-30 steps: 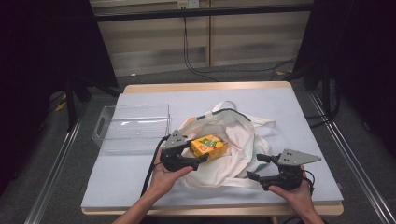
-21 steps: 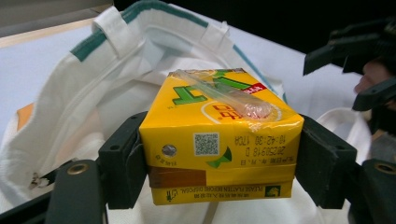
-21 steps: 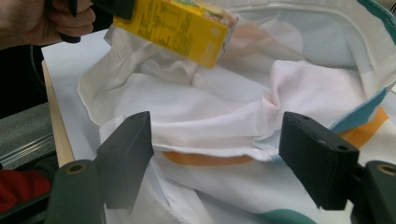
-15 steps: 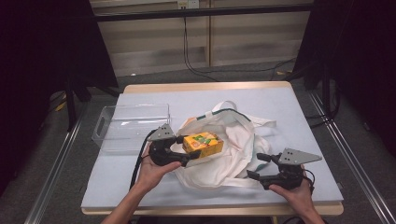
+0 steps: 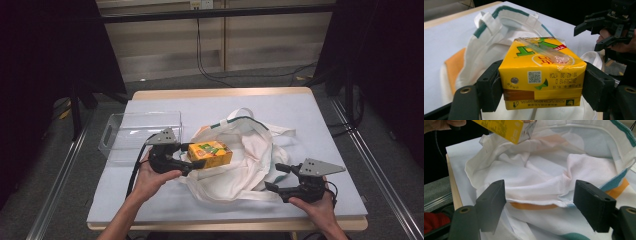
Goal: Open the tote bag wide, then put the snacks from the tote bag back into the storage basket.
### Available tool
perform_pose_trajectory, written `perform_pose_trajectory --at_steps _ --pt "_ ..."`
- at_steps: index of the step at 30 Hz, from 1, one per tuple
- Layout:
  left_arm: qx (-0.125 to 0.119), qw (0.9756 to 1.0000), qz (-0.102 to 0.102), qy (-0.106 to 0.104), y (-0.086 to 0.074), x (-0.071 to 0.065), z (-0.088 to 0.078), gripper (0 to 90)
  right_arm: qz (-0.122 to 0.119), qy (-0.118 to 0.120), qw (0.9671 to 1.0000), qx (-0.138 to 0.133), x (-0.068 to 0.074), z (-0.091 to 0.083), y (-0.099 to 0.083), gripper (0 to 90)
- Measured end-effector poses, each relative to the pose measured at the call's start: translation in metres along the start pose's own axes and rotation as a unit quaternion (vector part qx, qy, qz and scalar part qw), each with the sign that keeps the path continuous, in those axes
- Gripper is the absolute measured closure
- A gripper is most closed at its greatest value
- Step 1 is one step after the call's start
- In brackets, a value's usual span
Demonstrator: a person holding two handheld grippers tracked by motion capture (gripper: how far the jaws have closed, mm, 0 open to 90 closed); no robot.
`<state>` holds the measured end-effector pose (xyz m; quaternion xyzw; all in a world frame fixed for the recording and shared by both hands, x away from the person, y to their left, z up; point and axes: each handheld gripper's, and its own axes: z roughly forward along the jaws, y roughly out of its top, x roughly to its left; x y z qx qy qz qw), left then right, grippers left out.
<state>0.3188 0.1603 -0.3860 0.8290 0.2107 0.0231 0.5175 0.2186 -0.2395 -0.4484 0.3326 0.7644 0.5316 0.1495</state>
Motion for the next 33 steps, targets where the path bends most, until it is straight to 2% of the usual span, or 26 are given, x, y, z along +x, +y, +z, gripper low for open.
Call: perform_pose_trajectory --at_steps 2,6,13,16,20,24,28,33 --pt "0.001 1.0 0.005 0.003 0.001 0.001 -0.003 27.3 0.0 0.0 1.0 0.0 0.0 0.0 0.0 25.7" --pt "0.005 1.0 0.001 0.004 0.006 0.004 -0.017 27.2 -0.001 -0.001 1.0 0.001 0.001 0.001 0.0 25.5" --pt "0.023 0.9996 0.011 0.011 0.008 0.008 -0.033 27.2 -0.002 0.001 1.0 -0.003 0.001 0.001 0.001 25.5" --pt "0.037 0.9991 0.007 0.018 0.012 0.013 -0.042 27.3 0.0 -0.002 1.0 -0.004 0.001 0.0 0.001 25.5" --pt "0.044 0.9986 0.001 0.031 0.013 0.017 -0.054 27.3 -0.001 -0.001 1.0 -0.005 0.001 0.001 0.001 25.4" --pt "0.047 0.9984 -0.01 0.03 0.014 0.02 -0.061 27.3 -0.001 0.0 1.0 -0.004 0.001 0.001 0.001 25.4" --pt "0.054 0.9979 -0.012 0.034 0.014 0.02 -0.07 27.3 0.001 0.001 1.0 -0.005 0.0 0.002 0.002 25.4" --pt "0.066 0.9964 -0.024 0.048 0.015 0.025 -0.076 27.3 0.002 0.002 1.0 -0.007 -0.001 0.004 0.003 25.4"
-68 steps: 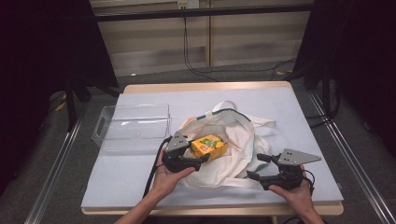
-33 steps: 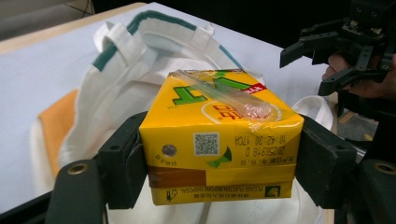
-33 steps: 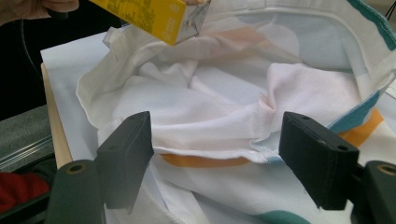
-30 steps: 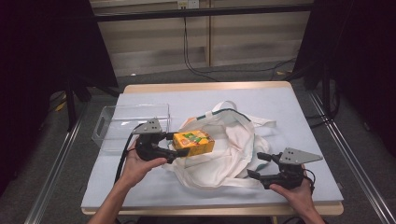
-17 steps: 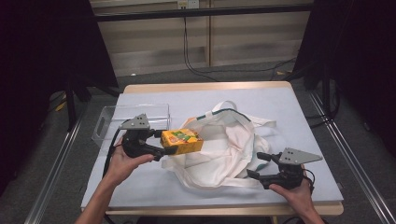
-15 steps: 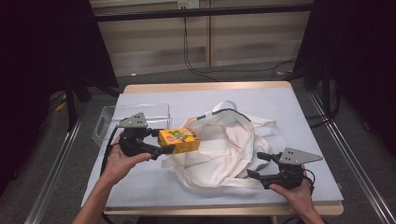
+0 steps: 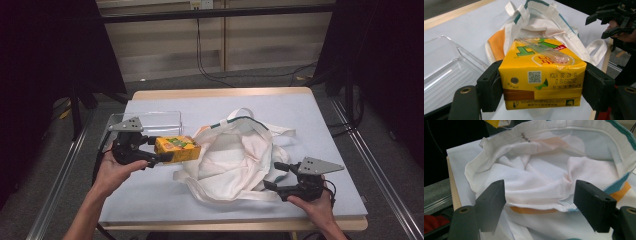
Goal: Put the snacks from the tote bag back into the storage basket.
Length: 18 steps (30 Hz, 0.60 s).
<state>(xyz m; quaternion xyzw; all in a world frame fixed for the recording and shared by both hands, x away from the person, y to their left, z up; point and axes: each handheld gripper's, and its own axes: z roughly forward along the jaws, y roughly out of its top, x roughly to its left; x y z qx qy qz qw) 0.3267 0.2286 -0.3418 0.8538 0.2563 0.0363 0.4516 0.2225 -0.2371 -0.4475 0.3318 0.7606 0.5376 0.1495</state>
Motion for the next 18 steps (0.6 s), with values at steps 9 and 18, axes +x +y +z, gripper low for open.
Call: perform_pose_trajectory --at_steps 9,18 --pt "0.006 0.9994 -0.027 0.019 -0.001 0.007 -0.012 27.3 0.003 -0.001 1.0 -0.002 0.001 0.0 0.0 25.4" --pt "0.022 0.9983 -0.039 0.039 0.003 0.012 -0.021 27.3 -0.002 0.008 1.0 0.0 0.0 0.001 0.0 25.4"
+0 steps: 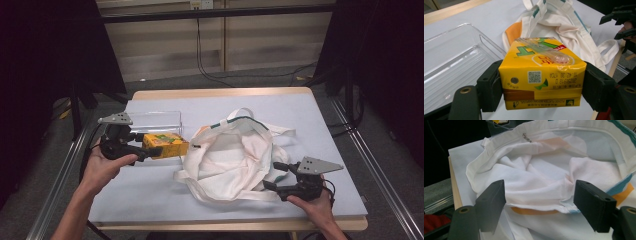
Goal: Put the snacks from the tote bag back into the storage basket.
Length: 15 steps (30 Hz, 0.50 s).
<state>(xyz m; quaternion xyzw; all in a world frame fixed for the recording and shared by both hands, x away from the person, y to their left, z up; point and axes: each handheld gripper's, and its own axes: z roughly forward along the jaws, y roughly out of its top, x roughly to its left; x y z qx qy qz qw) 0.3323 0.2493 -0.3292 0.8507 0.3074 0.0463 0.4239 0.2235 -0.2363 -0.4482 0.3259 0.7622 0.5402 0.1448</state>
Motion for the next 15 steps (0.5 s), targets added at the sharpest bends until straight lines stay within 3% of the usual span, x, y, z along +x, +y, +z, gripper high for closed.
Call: perform_pose_trajectory --at_steps 4,9,15 --pt "0.001 1.0 -0.001 0.005 -0.001 0.004 -0.002 27.3 0.001 -0.001 1.0 0.001 -0.001 0.0 -0.001 25.4" --pt "0.008 0.9998 -0.018 0.011 0.001 0.012 0.002 27.3 0.008 -0.001 1.0 0.0 -0.005 0.0 -0.003 25.3" --pt "0.005 0.9994 -0.03 0.018 0.009 0.014 0.004 27.3 0.007 -0.003 1.0 0.004 -0.005 0.0 -0.003 25.3"
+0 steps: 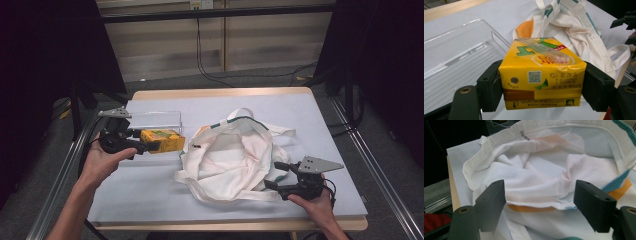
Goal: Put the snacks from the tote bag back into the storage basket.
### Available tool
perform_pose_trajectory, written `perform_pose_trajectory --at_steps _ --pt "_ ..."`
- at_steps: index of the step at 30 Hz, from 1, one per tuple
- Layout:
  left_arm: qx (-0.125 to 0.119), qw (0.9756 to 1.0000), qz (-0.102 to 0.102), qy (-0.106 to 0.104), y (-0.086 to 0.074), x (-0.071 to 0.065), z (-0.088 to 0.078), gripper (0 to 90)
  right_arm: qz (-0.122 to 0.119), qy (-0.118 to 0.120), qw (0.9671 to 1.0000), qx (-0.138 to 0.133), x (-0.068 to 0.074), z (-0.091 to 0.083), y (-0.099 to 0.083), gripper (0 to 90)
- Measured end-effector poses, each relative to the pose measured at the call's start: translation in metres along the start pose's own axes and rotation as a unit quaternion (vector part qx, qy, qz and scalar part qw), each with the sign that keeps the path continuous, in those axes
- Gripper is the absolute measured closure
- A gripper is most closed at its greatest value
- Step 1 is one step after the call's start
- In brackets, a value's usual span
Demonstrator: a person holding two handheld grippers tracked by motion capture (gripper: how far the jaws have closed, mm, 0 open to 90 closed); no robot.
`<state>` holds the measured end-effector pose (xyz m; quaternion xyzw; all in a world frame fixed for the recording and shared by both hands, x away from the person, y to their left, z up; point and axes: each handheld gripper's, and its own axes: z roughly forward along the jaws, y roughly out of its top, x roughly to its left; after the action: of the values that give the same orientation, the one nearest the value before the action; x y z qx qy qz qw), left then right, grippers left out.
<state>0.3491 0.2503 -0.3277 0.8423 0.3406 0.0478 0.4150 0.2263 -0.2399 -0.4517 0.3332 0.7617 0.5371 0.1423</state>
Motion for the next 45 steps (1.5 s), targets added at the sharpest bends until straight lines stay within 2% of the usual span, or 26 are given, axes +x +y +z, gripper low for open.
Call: perform_pose_trajectory --at_steps 11,12,13,14,19,20,25,28,32,34,36,37,41,45 --pt "-0.003 0.9993 -0.027 0.027 0.01 0.012 -0.011 27.3 -0.007 0.003 1.0 -0.002 0.002 0.0 0.002 25.3" --pt "0.001 0.9994 -0.024 0.026 0.01 0.014 -0.013 27.3 -0.007 0.001 1.0 -0.001 0.004 -0.001 0.002 25.4" --pt "-0.002 0.9991 -0.032 0.026 0.01 0.014 -0.014 27.3 -0.008 0.002 1.0 -0.002 0.004 -0.001 0.003 25.4" --pt "0.005 0.999 -0.03 0.031 0.01 0.016 -0.015 27.3 -0.008 0.002 1.0 -0.002 0.005 -0.001 0.003 25.3" --pt "0.015 0.9974 -0.052 0.046 0.01 0.026 -0.017 27.4 -0.011 0.0 0.9999 -0.001 0.007 0.0 0.004 25.4" --pt "0.019 0.9968 -0.054 0.055 0.01 0.027 -0.017 27.4 -0.012 0.0 0.9999 -0.001 0.007 0.0 0.004 25.4" --pt "0.033 0.9951 -0.067 0.065 0.014 0.034 -0.016 27.4 -0.01 0.001 0.9999 -0.002 0.006 0.0 0.003 25.4" --pt "0.047 0.9928 -0.076 0.08 0.018 0.038 -0.011 27.4 -0.01 0.001 0.9999 -0.001 0.006 0.0 0.003 25.4" --pt "0.047 0.9905 -0.097 0.085 0.022 0.045 -0.007 27.3 -0.014 0.002 0.9999 -0.002 0.007 -0.001 0.003 25.4" --pt "0.055 0.9902 -0.094 0.087 0.024 0.049 -0.006 27.3 -0.014 0.003 0.9999 -0.002 0.007 -0.001 0.003 25.4" --pt "0.054 0.9892 -0.104 0.088 0.025 0.051 -0.002 27.3 -0.012 0.002 0.9999 -0.002 0.006 -0.001 0.003 25.3" --pt "0.062 0.9892 -0.098 0.09 0.026 0.053 -0.002 27.4 -0.01 0.002 0.9999 -0.002 0.006 -0.001 0.003 25.4" --pt "0.076 0.9873 -0.102 0.095 0.031 0.056 0.003 27.4 -0.013 0.003 0.9999 0.001 0.007 -0.001 0.003 25.3" --pt "0.085 0.9842 -0.112 0.107 0.033 0.057 0.006 27.4 -0.012 0.005 0.9999 0.002 0.007 0.0 0.003 25.4"
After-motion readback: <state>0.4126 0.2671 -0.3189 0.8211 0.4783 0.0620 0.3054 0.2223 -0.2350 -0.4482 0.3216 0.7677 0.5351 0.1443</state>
